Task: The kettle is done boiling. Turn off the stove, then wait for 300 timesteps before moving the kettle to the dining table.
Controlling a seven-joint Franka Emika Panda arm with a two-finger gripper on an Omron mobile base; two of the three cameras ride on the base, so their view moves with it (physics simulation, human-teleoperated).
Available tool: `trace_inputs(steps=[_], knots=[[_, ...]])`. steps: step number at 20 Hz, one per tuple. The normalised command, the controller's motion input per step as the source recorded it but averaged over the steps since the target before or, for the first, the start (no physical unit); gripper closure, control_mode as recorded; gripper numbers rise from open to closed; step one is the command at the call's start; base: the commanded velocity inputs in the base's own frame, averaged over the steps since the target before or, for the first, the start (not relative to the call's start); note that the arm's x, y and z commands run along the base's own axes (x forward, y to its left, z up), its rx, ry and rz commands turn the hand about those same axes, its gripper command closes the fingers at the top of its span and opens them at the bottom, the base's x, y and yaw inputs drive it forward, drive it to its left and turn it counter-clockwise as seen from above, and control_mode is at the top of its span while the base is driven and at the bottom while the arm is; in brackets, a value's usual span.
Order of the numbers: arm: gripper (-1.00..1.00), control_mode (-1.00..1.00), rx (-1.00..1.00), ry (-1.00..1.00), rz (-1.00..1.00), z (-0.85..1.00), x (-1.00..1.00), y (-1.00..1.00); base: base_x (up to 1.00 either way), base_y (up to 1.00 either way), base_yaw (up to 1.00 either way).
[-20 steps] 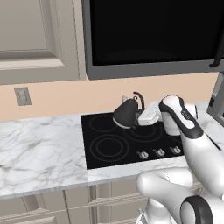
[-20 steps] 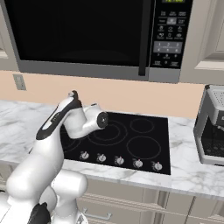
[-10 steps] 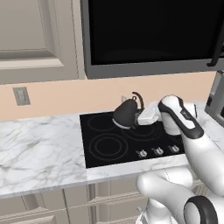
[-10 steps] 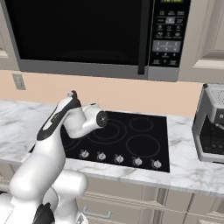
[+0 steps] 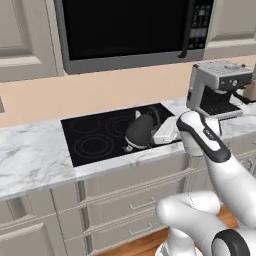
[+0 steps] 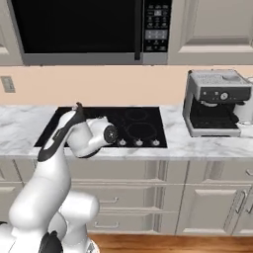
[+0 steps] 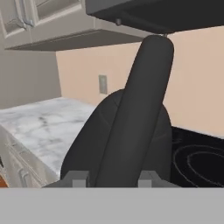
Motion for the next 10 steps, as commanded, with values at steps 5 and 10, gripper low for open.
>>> trace_inputs(steps=[5,10], knots=[[1.0,1.0,0.0,0.0,0.0,0.0,0.0,0.0,-0.64,-0.04,-0.4],[1.0,1.0,0.0,0.0,0.0,0.0,0.0,0.0,-0.43,-0.09,-0.39]])
